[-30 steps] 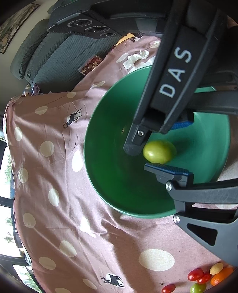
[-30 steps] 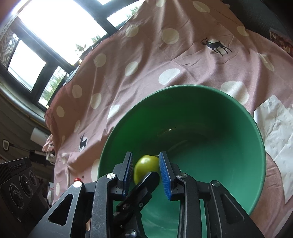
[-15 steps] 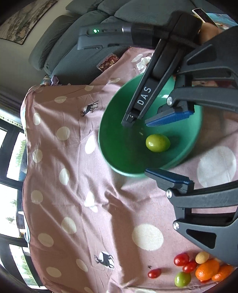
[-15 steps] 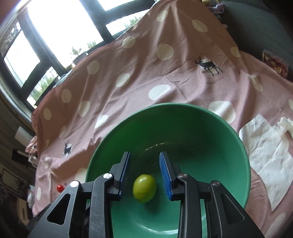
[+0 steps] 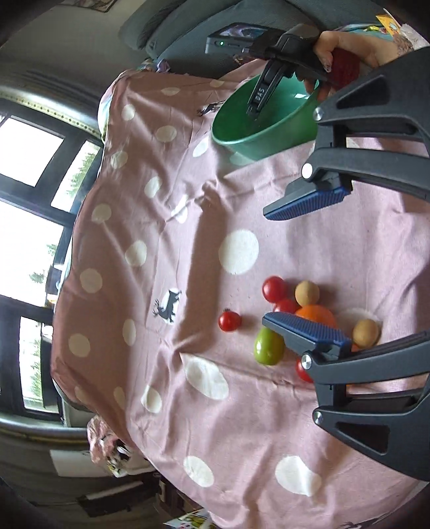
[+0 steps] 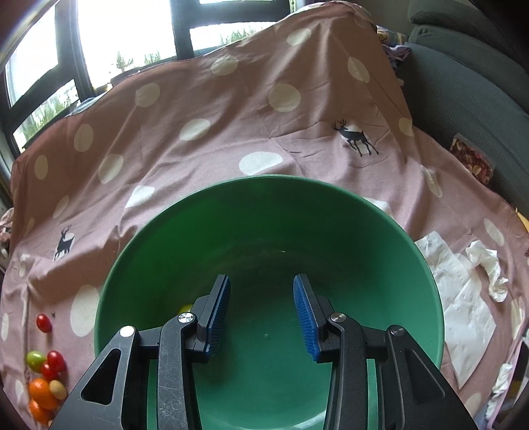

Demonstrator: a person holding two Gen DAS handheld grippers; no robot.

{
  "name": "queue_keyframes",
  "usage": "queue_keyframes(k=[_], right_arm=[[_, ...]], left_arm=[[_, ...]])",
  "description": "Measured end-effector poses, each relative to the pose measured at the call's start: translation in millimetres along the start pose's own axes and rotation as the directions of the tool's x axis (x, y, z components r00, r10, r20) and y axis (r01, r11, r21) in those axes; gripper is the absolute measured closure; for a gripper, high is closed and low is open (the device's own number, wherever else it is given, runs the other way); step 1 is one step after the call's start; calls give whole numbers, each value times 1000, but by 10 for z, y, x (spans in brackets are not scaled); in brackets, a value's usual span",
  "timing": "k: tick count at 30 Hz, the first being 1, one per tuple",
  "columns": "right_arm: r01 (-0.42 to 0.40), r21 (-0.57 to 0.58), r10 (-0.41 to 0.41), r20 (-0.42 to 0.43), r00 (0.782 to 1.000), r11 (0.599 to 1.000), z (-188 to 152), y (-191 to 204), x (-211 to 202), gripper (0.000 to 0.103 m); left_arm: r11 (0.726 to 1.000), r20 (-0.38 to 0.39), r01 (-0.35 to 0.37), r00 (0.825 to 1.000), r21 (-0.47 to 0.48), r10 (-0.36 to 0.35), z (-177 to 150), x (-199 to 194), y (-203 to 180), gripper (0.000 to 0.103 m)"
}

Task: Organize fruits
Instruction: 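Move the right gripper back to the fruit cluster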

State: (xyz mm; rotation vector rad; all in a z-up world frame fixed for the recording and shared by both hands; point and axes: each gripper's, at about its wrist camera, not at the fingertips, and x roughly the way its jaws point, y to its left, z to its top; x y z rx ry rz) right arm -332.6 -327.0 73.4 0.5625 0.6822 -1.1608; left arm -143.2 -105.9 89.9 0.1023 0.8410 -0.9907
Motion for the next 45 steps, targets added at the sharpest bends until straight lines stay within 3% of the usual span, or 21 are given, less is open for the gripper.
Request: queue_keyframes(k=[5,12,15,19,20,21,23,29,31,33,39,45], right_arm=[[49,9,-49,-40,998,999,-83,13,-76,63],[48,21,-45,-119,992,999,-167,-58,-152,63],[12,17,-10,-108,994,1000,-170,-21,-253,63],[-82,1,82,-30,996,997,-137,135,-495,62],[-119,-2,119,-11,993,993,-131,188,-549,57],[-161,-7,161,4,987,987,-130,244,-594,50],[-252,-23,253,9,968,967,-135,371,-640,46],[-440,-60,436,-66,897,896,-198,774,-600,46],[-476,-73,469,-93,878,876,-236,916,-586,37],[-515,-74,505,-119,855,854,-281,1028,-568,21],[-581,-66,559,-204,804,812,-382,1342,-464,21],[-553,-63,513,-299,805,831,-344,1682,-292,21]], left_arm=[[994,-12,-41,999,-102,40,-2,44,337,46],[980,11,-16,1000,-198,18,36,-55,611,46],[975,16,-28,999,-222,32,39,-79,682,45],[969,12,-46,999,-243,51,53,-80,770,42],[968,12,-56,998,-244,60,55,-80,784,41],[967,13,-66,997,-246,71,56,-84,794,40],[964,10,-84,996,-253,90,55,-81,826,35],[960,6,-98,995,-263,104,62,-76,889,29],[957,4,-95,995,-274,100,69,-85,929,23],[954,0,-99,995,-283,103,76,-91,984,19],[934,2,-146,988,-327,155,89,-154,1194,18],[905,5,-185,979,-382,202,98,-239,1417,18]])
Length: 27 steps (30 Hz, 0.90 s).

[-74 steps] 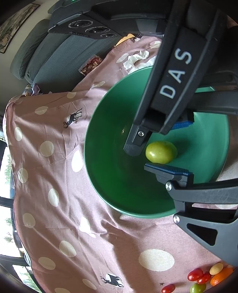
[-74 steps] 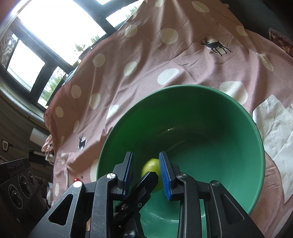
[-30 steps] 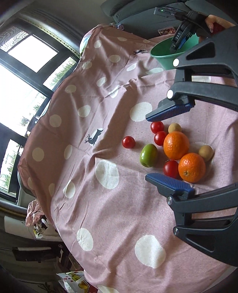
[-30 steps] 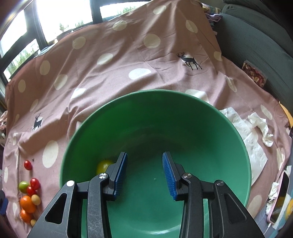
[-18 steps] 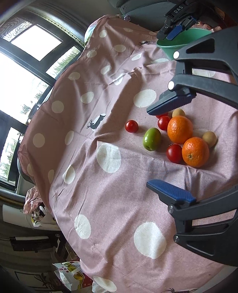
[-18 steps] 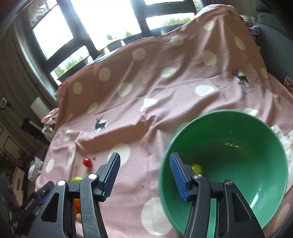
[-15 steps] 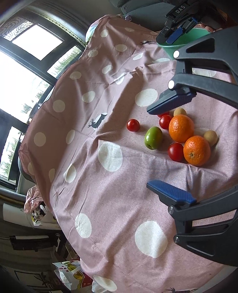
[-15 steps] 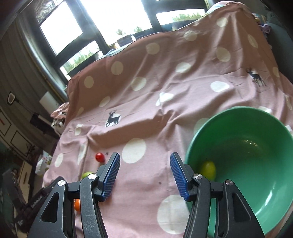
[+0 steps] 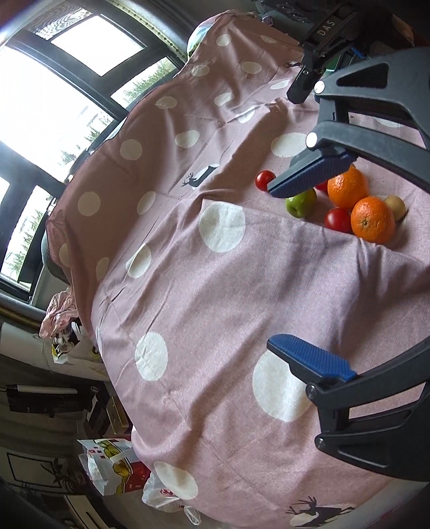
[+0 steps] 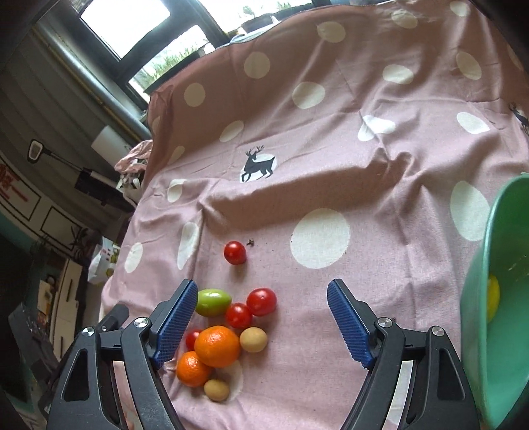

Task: Organize fruits
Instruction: 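Move the right gripper back to the fruit cluster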

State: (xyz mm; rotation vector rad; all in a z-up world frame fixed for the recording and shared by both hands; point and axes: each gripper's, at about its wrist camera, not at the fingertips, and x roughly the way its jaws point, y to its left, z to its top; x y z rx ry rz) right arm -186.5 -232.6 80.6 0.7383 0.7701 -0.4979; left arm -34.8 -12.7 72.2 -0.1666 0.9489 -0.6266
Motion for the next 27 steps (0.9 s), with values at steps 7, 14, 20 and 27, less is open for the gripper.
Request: queue_keyframes(k=[7,14,20,27], right_arm=[[-13,8,13,-52,999,1000,212,119,555,27],[22,-75,-27,-67,997,997,165,215,754,42],[2,-64,-5,-58,998,998,184,179,749,57],[-29,-79,22,-84,996,996,163,299,837,58]], left_arm=[[1000,-6,-15,1000,3,15,23,21,28,18],[998,-16,-60,998,-13,60,19,65,62,18],[996,-17,-70,997,-51,70,17,51,118,18],[997,-33,-75,997,-22,74,-7,84,42,18]])
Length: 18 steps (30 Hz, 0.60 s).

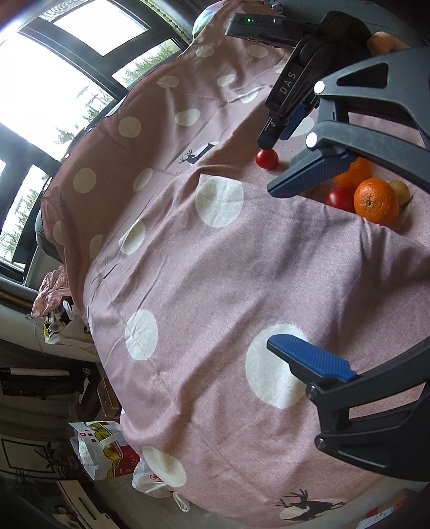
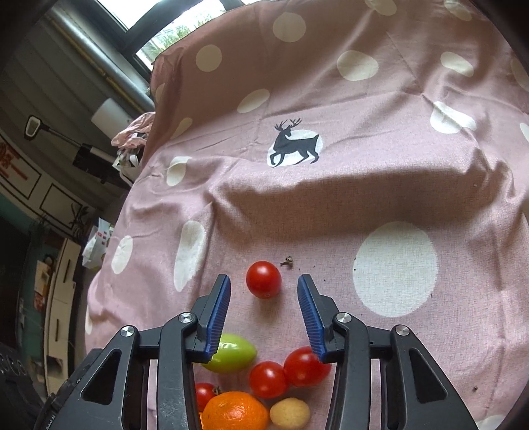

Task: Organize fruits
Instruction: 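Move the right gripper back to the fruit cluster, then position the right gripper around the oval green fruit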

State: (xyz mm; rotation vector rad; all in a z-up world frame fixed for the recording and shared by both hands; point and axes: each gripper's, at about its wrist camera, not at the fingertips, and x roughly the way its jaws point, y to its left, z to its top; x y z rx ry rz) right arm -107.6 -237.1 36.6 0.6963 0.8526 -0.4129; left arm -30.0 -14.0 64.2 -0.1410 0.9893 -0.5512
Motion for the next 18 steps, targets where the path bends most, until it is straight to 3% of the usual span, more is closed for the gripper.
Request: queue_keyframes(k=[9,12,18], right_arm=[[-39,-122,22,-140,990,992,-237,369,32,58],[22,-156,-46,-151,987,988,-291,427,122,58],[27,-166,-51,-145,988,986,-322,428,126,58]], left_arm=[[1000,-4,-25,1000,17,25,-24,17,-8,18],[1000,2,-21,1000,11,21,-25,0,-2,18],[999,1,-35,999,26,35,-29,13,-31,18]])
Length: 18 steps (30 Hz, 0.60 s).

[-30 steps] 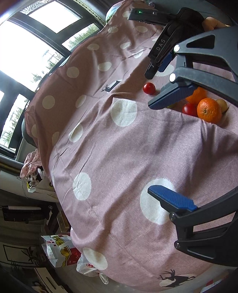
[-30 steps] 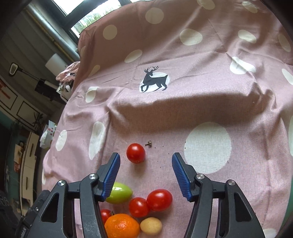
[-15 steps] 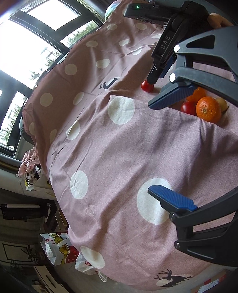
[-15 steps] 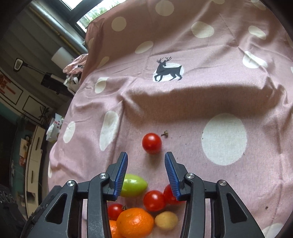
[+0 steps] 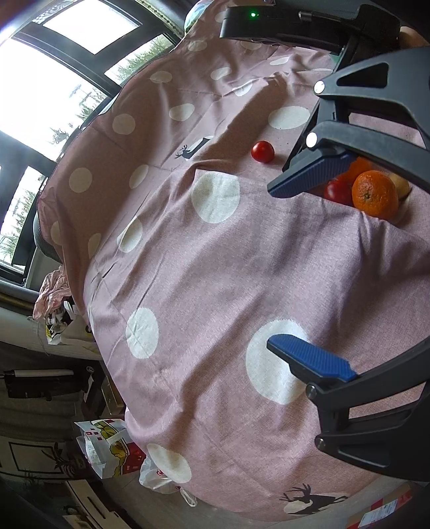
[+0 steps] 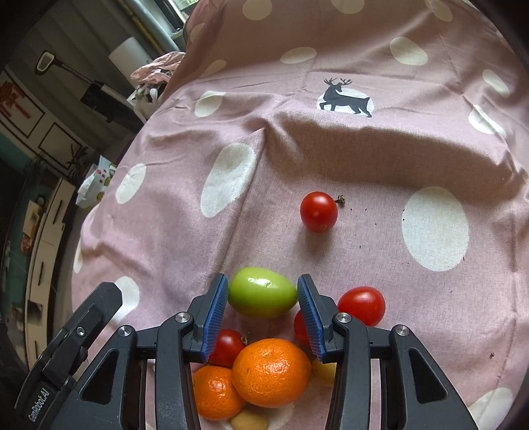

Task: Organize fruits
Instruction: 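Position the right gripper around the oval green fruit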

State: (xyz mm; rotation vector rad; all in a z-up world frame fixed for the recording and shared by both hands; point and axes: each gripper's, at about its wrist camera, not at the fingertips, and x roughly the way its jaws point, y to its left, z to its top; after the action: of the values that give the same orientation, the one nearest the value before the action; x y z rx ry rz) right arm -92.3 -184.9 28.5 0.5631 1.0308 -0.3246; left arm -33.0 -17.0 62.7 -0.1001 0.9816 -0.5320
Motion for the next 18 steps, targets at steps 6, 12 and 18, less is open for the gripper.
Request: queue_keyframes(k=[6,12,18], right_arm=[[-9,5,9,-5,1000,1000,-22,-2,37,57],[-19,23,19,-14,1000,1000,-65,1,96,58],[-59,66,54,70,996,996,-160,-152,-278,58]], left_arm=[[999,8,-5,1000,33,4,-28,-17,-83,18],[999,14,-16,1000,46,15,-42,-27,-107,19],[997,24,19,1000,79,-21,-77,-94,-230,19]])
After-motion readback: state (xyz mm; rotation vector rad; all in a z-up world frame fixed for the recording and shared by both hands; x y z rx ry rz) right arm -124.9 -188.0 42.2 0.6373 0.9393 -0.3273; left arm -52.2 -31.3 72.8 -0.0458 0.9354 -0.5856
